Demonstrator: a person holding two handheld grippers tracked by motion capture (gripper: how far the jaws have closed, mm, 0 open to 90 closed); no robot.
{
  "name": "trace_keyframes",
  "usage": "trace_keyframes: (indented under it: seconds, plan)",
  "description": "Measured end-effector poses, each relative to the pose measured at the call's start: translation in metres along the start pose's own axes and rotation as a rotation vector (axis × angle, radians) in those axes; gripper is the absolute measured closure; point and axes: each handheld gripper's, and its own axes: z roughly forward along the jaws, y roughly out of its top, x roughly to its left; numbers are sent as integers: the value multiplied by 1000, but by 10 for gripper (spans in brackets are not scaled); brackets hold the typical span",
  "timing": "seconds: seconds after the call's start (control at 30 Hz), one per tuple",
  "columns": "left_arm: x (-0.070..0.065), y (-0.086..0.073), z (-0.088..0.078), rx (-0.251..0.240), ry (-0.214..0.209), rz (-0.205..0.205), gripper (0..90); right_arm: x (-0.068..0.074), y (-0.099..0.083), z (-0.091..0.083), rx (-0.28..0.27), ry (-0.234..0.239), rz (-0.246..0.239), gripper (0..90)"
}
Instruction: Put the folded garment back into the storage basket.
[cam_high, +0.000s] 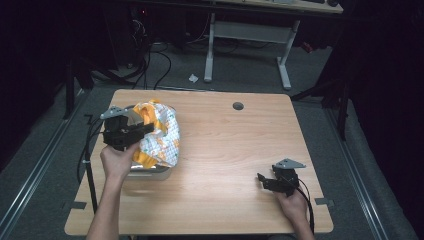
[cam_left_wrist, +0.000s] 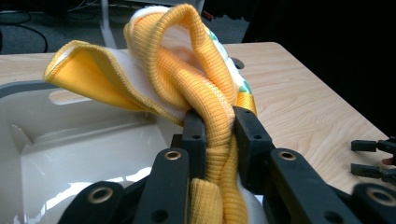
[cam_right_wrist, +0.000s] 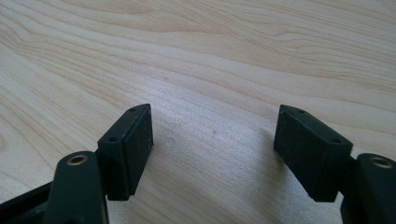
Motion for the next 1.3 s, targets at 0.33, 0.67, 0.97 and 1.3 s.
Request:
trace_keyframes:
  seconds: [0.33, 0.67, 0.97, 1.3]
  plan:
    - [9, -3, 6, 31, 30, 0, 760, 0, 0, 0, 1, 0, 0, 286]
    - [26, -10, 16, 79, 95, -10, 759, 0, 0, 0, 0, 0, 0, 286]
    - [38, -20, 29, 120, 94, -41, 757, 0, 0, 0, 1, 0, 0, 286]
    - [42, -27, 42, 162, 142, -33, 755, 0, 0, 0, 0, 0, 0, 286]
